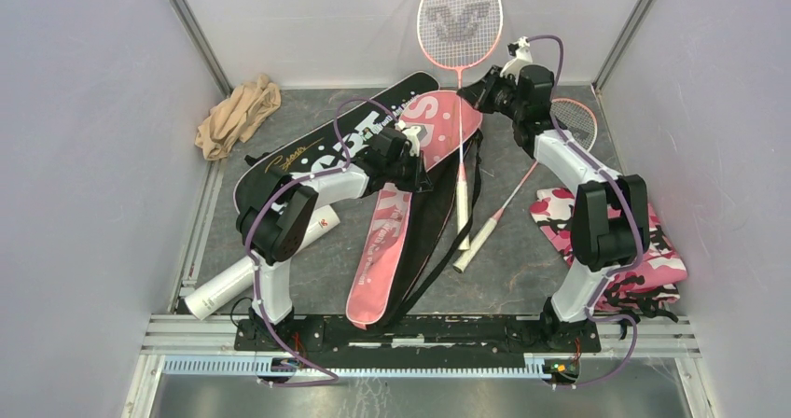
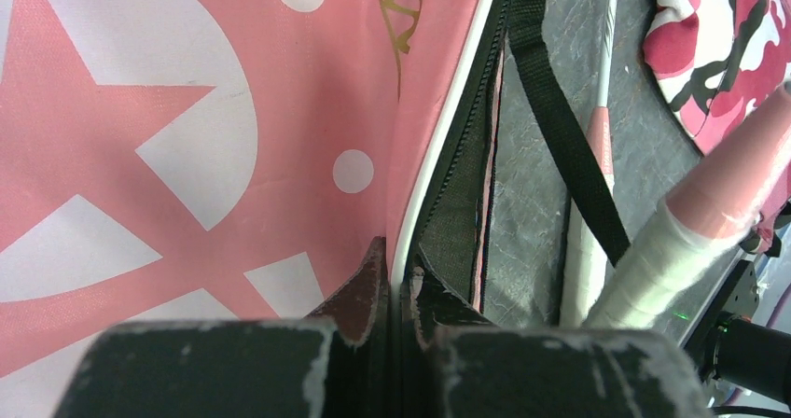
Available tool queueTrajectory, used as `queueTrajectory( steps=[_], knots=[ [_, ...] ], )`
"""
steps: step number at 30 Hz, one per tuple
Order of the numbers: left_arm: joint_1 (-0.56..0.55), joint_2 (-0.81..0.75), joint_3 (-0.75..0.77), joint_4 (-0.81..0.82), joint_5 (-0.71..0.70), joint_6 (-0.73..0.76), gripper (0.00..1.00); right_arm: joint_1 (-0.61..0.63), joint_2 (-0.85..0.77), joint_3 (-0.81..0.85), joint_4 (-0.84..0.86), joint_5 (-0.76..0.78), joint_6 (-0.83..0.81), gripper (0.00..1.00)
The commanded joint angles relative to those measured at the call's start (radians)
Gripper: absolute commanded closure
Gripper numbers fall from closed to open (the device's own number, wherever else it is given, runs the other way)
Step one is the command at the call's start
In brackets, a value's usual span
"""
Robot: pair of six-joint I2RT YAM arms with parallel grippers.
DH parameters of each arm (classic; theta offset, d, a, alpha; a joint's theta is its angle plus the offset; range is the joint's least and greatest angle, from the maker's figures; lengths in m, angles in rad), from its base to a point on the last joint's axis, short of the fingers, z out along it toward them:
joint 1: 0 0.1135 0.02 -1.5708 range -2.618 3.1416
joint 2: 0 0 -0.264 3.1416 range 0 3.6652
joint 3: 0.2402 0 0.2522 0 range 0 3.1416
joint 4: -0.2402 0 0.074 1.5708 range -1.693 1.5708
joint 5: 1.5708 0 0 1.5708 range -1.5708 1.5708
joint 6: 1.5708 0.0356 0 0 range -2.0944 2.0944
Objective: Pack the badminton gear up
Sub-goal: Pick up the racket from the center of the board, then place the racket in the racket bag.
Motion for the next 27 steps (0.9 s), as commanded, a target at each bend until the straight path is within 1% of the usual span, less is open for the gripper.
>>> queueTrajectory(
  steps=[1,9,15,20,27],
  knots=[
    [0.011,-0.059,0.0,0.047,-0.005,0.025,0.98,0.001,0.007,0.095,0.041,-0.012,-0.027,1.0],
    [0.027,-0.064,0.003,0.034,-0.043,0.011,0.98,0.002,0.03,0.22,0.0,-0.011,-0.014,1.0],
    [0.057,-0.065,0.033,-0.012,-0.144,0.003,0.98,0.0,0.013,0.282,-0.066,-0.015,-0.009,1.0],
    [0.081,-0.062,0.08,-0.06,-0.21,0.016,0.98,-0.017,-0.031,0.284,-0.127,-0.035,-0.004,1.0],
    [0.099,-0.072,0.115,-0.096,-0.28,0.039,0.98,-0.086,-0.131,0.227,-0.179,-0.104,0.005,1.0]
  ],
)
